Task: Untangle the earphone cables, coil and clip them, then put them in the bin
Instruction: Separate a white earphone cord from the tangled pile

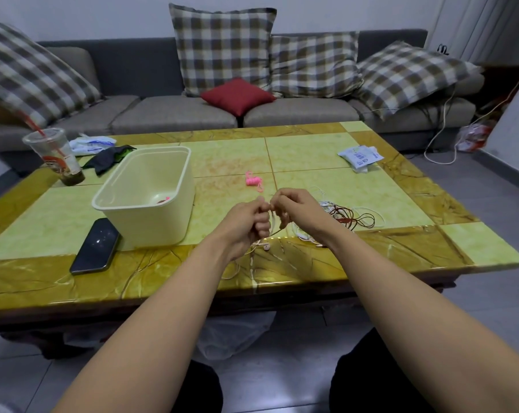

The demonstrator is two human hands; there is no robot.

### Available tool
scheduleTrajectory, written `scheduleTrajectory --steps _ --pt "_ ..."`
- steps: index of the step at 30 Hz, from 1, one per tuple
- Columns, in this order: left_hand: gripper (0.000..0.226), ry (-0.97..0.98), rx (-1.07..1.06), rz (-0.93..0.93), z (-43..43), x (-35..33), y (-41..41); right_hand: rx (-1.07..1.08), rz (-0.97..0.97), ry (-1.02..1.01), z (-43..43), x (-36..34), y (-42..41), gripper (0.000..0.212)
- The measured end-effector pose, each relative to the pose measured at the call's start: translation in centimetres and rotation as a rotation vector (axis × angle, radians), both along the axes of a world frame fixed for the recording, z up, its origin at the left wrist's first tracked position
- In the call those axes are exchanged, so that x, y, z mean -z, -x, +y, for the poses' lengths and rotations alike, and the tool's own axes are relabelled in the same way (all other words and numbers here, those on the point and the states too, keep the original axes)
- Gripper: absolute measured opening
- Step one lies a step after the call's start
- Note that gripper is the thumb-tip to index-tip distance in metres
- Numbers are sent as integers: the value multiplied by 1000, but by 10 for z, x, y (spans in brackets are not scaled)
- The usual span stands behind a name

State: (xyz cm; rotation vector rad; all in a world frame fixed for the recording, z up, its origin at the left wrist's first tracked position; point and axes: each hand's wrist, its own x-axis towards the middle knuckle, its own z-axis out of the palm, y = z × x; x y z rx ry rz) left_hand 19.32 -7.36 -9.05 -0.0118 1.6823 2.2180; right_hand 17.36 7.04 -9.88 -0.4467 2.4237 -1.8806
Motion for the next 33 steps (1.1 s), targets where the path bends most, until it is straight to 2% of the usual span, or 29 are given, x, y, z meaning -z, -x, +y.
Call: scheduleTrajectory --steps 2,4,6,7,8,9,11,12,13,15,16,18,21,24,25,26,27,28,30,31,33 --pt "33 -355 -88 -115 -5 -5 4 -89 -105 61 1 3 -1 23" --pt "33 -639 -199 -151 -8 -11 6 -201 -232 -30 2 10 -2 22" --pt "32 -764 -281 -89 -11 -13 7 -298 -313 -192 2 17 -4 23" --pt "31 -749 -313 -40 -11 -12 7 -327 -334 -242 2 18 -5 25" --pt "30 -671 -353 23 -13 -11 7 -341 -342 -269 1 16 -7 27" --pt "30 -467 -404 116 -15 -8 8 -343 -335 -283 0 13 -8 28" --pt "29 241 -446 403 -24 3 11 -306 -258 -311 -2 3 -11 26" --pt "29 560 -397 548 -27 9 12 -258 -195 -317 -3 -1 -12 25" --pt "30 754 -311 617 -29 13 11 -193 -128 -316 -3 -5 -12 24" --pt "33 890 -149 594 -29 16 7 -58 -4 -286 -2 -8 -9 24" --pt "35 875 -88 551 -28 16 4 -5 33 -261 -1 -7 -7 24" --pt "39 655 32 390 -25 10 -2 71 65 -199 3 -4 -4 22" --pt "35 29 123 84 -19 -6 -7 116 72 -78 5 0 -1 21" --pt "32 -608 -78 -35 -11 -21 -5 42 -25 -71 0 -1 -3 25" --pt "34 -740 -167 -28 -10 -23 -3 -21 -69 -102 -2 -2 -5 27" --pt "36 -771 -253 33 -10 -23 -1 -92 -109 -134 -3 -5 -8 28" --pt "36 -665 -336 135 -12 -21 1 -153 -140 -160 -4 -8 -11 29" --pt "36 -426 -411 261 -14 -18 2 -191 -156 -174 -5 -12 -13 29" --pt "36 255 -508 565 -21 -10 5 -187 -138 -182 -5 -20 -15 27" --pt "34 525 -514 685 -23 -6 5 -149 -110 -173 -5 -23 -15 26" --pt "32 773 -402 717 -24 -3 5 -46 -42 -116 -2 -26 -14 25"
